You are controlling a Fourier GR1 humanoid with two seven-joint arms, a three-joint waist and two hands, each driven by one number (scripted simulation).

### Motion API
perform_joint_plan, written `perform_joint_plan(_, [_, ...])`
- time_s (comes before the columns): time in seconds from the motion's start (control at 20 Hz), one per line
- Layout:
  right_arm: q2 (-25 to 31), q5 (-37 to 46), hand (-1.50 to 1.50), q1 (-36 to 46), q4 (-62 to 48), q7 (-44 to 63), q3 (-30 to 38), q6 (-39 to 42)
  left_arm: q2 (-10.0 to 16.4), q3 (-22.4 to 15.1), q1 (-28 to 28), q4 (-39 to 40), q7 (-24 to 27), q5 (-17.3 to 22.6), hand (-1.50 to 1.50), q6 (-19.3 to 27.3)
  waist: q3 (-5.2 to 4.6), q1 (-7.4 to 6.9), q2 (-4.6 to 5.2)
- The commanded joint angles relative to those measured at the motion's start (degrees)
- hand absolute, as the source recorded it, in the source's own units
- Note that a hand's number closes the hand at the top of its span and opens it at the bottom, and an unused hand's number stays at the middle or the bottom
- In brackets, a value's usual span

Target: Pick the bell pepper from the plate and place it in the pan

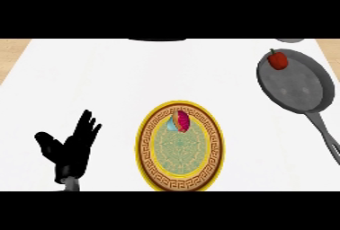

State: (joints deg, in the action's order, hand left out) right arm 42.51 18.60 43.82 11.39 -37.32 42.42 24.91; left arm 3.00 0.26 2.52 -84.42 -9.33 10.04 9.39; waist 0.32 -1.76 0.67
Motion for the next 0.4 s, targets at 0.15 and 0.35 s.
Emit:
perform_joint_plan(0.15, [0.2,-2.4,-1.50,-5.5,1.8,-1.6,-0.9,0.9,-2.8,-1.5,0.2,3.4,2.3,-2.1,0.00,1.9,-0.22,0.87,-0.31])
perform_joint_plan(0.35, [-2.2,-3.6,-1.50,-5.7,4.9,0.9,-2.8,-1.0,-1.1,1.5,-0.3,7.3,5.0,-0.5,0.00,-0.2,-0.31,1.37,-0.55])
